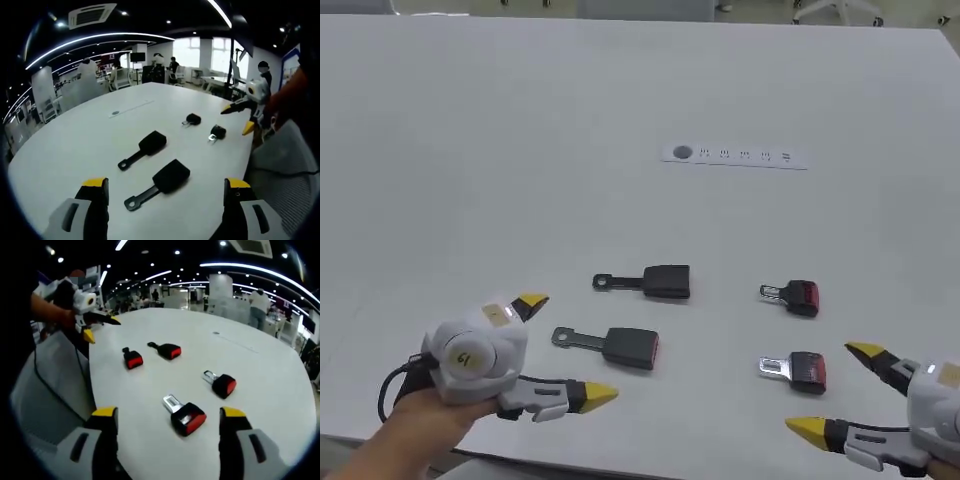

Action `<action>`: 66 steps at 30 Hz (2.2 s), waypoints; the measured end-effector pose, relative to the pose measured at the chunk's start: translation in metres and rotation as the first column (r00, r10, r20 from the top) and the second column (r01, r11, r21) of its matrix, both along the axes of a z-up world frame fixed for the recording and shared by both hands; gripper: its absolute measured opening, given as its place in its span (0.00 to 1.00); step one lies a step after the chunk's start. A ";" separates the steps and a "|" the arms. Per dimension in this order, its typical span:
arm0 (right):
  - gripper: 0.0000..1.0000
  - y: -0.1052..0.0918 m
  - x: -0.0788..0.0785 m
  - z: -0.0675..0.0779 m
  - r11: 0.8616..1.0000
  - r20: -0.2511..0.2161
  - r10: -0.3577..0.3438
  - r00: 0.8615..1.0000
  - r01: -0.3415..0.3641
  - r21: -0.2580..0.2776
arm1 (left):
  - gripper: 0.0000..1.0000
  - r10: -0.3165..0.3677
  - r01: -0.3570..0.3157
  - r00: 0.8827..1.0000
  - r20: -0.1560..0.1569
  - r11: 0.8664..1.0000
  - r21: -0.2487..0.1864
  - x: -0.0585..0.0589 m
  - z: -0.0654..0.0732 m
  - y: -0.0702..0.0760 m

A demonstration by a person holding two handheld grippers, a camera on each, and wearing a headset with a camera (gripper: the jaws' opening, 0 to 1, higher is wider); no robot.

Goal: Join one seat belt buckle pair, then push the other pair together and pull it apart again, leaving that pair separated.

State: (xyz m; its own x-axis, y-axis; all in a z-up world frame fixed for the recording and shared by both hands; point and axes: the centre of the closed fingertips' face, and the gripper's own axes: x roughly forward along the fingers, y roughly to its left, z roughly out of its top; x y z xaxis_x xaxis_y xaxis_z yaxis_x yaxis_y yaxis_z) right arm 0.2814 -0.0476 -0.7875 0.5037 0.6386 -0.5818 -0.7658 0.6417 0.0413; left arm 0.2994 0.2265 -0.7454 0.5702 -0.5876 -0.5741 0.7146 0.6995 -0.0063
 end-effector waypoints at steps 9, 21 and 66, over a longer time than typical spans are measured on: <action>0.84 -0.002 0.002 -0.005 1.000 -0.022 0.023 0.999 -0.024 -0.007 | 0.98 -0.021 0.022 1.000 -0.009 1.000 0.020 0.006 -0.006 -0.001; 0.83 -0.004 0.006 -0.014 0.995 -0.051 0.086 0.995 -0.088 -0.039 | 0.97 -0.090 0.091 0.996 -0.023 0.993 0.071 0.010 -0.019 -0.006; 0.72 -0.008 0.024 -0.054 0.943 -0.195 0.288 0.937 -0.314 -0.114 | 0.75 -0.400 0.422 0.906 -0.136 0.876 0.233 0.032 -0.081 -0.029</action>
State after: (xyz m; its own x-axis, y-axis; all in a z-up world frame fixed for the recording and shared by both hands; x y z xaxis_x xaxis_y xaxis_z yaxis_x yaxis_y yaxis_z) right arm 0.3053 -0.0552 -0.8411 0.1839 0.6495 -0.7377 -0.9128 0.3912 0.1168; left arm 0.3313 0.1970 -0.8268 0.2543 -0.5887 -0.7673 0.9425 0.3287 0.0602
